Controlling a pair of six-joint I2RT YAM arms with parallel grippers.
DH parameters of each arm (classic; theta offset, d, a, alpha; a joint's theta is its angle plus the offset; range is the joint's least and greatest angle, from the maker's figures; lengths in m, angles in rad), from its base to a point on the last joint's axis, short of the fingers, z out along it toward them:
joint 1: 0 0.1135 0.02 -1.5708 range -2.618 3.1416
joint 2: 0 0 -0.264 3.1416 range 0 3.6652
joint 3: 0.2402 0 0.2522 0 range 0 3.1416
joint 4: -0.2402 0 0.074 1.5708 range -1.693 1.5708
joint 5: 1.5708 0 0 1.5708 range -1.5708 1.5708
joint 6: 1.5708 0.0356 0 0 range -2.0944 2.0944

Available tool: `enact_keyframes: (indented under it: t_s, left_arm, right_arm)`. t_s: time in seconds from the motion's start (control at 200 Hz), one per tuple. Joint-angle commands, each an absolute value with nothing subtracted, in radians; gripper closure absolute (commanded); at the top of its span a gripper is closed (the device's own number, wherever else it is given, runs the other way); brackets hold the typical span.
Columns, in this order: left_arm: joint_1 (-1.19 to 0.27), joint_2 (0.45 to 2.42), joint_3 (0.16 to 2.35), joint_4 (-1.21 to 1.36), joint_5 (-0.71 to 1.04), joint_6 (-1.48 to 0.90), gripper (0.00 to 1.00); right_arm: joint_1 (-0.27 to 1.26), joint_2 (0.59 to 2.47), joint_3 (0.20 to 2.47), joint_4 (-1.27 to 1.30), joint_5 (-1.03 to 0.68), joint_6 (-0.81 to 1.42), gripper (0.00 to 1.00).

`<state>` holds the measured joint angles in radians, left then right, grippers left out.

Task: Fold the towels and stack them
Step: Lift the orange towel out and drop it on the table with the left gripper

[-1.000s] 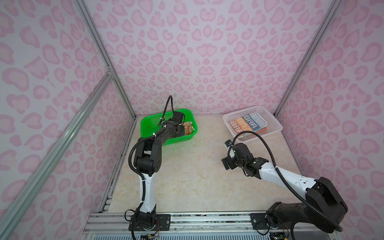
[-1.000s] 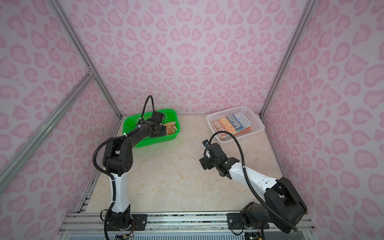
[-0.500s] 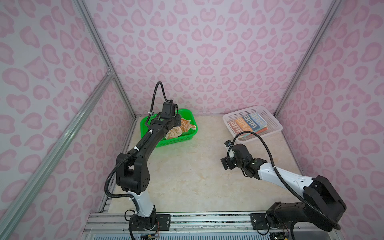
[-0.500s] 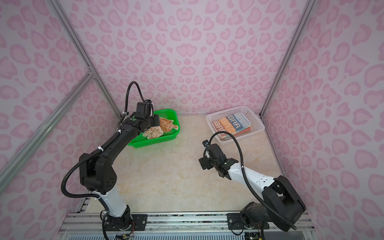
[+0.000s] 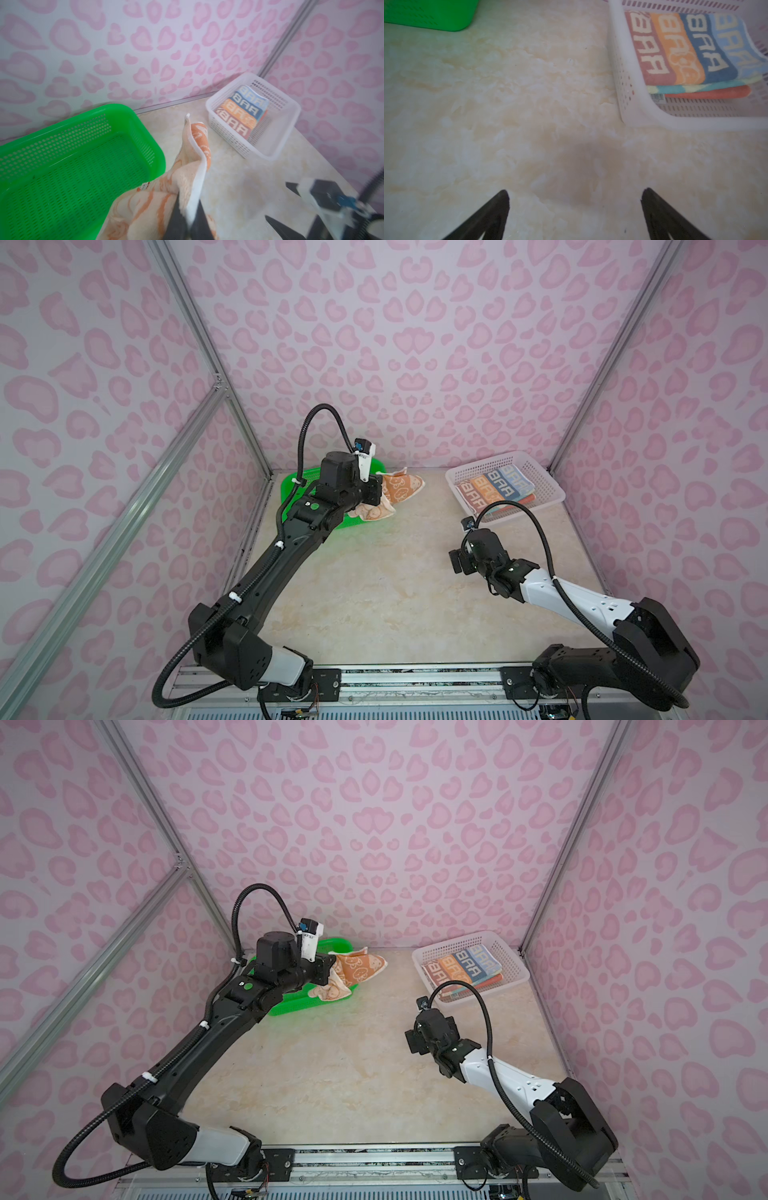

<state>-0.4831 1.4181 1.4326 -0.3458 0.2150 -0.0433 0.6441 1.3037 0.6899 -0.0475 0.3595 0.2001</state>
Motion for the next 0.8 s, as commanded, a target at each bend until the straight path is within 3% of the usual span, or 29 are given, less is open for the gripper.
enact_keyframes:
  t_s: [0.0,0.12,0.335,0.54,0.795]
  left_arm:
    - [-0.524,1.37,1.42,-0.334,0.349,0.003,0.98]
    - [-0.573,1.342,1.361,-0.344,0.433,-0.039,0.98]
    - [-0.635,1.369,1.156,-0.248,0.429,-0.238,0.98]
    - [-0.635,1.507,1.091,-0.281,0.316,-0.363,0.98]
    - [-0.605,1.669,1.151,-0.302,0.175,-0.372,0.94]
  right_arm:
    - [0.611,1.277,0.674,-0.06,0.429,0.273,0.01]
    - [0.569,1.221,0.652,-0.076,0.399,0.273,0.01]
    - [0.558,1.087,0.6,-0.102,0.413,0.214,0.09]
    - [0.558,1.028,0.6,-0.162,0.37,0.18,0.12]
    - [0.577,1.08,0.594,-0.107,0.176,0.099,0.13]
